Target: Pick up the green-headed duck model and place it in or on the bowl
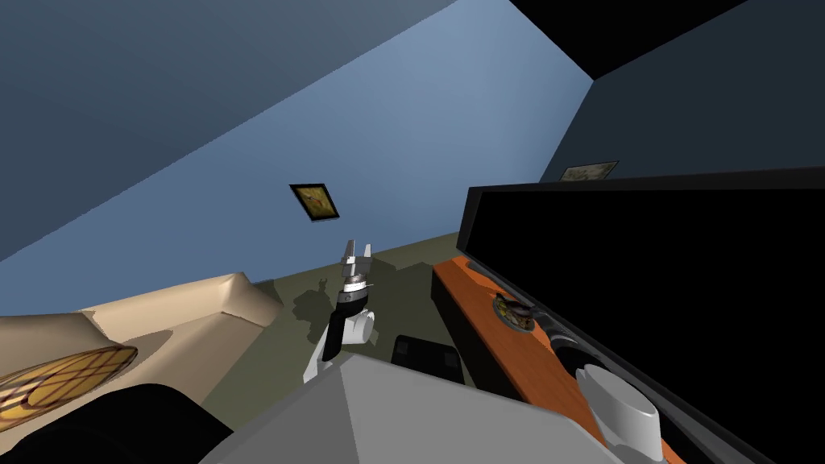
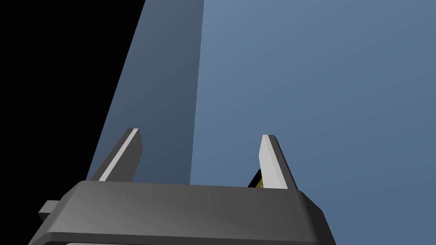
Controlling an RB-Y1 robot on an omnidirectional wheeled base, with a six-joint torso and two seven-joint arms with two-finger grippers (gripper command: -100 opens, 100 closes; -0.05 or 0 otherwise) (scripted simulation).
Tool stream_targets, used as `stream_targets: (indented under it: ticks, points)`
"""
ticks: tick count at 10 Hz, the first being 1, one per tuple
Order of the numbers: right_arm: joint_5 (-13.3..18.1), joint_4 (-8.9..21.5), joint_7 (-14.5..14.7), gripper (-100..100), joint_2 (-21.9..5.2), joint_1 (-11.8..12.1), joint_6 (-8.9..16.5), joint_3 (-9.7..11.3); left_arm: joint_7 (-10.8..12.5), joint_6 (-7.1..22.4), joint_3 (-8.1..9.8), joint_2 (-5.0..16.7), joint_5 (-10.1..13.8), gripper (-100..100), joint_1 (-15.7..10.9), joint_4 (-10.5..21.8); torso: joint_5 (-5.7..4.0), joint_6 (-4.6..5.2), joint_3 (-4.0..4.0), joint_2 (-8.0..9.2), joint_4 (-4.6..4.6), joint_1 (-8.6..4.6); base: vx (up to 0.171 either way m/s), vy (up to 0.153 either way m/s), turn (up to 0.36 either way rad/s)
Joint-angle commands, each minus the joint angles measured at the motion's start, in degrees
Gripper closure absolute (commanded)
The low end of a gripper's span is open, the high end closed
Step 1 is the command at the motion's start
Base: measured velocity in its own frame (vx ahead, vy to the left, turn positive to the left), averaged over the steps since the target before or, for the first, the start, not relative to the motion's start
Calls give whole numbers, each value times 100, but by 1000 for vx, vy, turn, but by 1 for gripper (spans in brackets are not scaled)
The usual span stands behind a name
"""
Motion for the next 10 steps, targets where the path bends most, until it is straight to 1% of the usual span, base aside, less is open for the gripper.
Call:
stream_targets:
  ticks: [1, 2, 6, 7, 8, 10]
  points:
    - [0, 0, 0, 100, 0, 0, 0, 0, 0, 0, 0, 0, 0, 0, 0, 0, 0, 0, 0, 0, 0, 0, 42, -22, -9]
    - [-3, -3, 21, -100, -7, -4, 22, -11, 0, 0, 0, 0, 0, 0, -1, 0, 0, -2, 9, 19, 2, 13, 9, -6, 4]
    - [-3, -3, 19, -100, -7, -5, 19, -10, 0, 0, -1, -1, 0, 0, -2, 0, 3, -1, 24, 42, 8, 26, 0, 0, 0]
    - [-3, -3, 19, 0, -7, -5, 19, -10, 0, 0, -1, -1, 0, 0, -2, 0, 3, -1, 24, 43, 8, 27, 0, 0, 0]
    - [-37, -15, -153, -100, -223, 77, 199, -102, 0, 0, -1, -1, 0, 0, -2, 0, 3, -1, 24, 43, 8, 27, 41, 47, -34]
    - [-37, -15, -153, -100, -223, 77, 199, -102, 0, 0, -1, -1, 0, 0, -1, 0, 8, -1, 16, 29, 5, 48, 33, 53, -18]
